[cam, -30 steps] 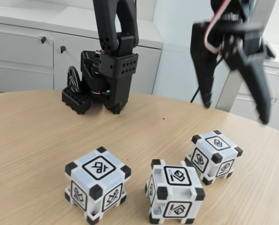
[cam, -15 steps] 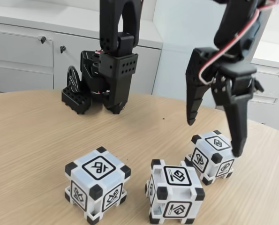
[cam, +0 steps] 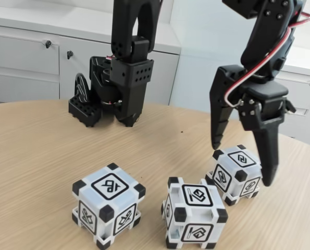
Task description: Stack cubes from left to right.
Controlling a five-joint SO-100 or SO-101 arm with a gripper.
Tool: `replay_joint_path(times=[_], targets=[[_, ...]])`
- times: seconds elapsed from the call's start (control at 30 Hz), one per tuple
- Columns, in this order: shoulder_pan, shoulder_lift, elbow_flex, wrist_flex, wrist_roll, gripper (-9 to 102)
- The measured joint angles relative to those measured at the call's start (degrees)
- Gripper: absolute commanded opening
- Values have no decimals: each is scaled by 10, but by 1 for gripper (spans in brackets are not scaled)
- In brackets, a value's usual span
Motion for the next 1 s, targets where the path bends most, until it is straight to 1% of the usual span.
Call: replay_joint_path(times=[0.1, 0.5, 0.7, 1.0], targets=[[0, 0, 0, -9, -5, 36], [0, 0, 0, -12, -7, 23], [0, 0, 0, -12, -1, 19], [0, 0, 0, -11, 6, 19]])
